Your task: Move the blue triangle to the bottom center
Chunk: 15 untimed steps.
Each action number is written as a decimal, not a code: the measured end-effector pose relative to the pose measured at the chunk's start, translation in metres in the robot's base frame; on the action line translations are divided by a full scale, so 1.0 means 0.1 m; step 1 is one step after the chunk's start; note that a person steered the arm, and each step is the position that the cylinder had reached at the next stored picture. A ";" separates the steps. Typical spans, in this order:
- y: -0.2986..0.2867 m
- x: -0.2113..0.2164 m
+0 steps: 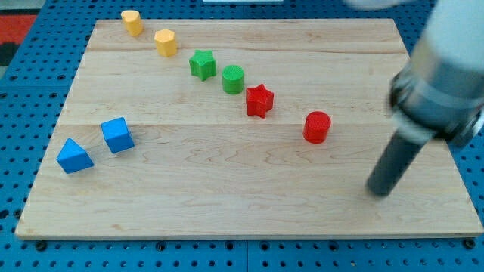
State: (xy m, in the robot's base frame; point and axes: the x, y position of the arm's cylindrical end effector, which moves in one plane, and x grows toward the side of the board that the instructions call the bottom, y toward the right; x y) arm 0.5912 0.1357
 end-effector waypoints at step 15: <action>-2.48 -0.64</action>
State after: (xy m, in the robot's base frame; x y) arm 0.5274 -0.1125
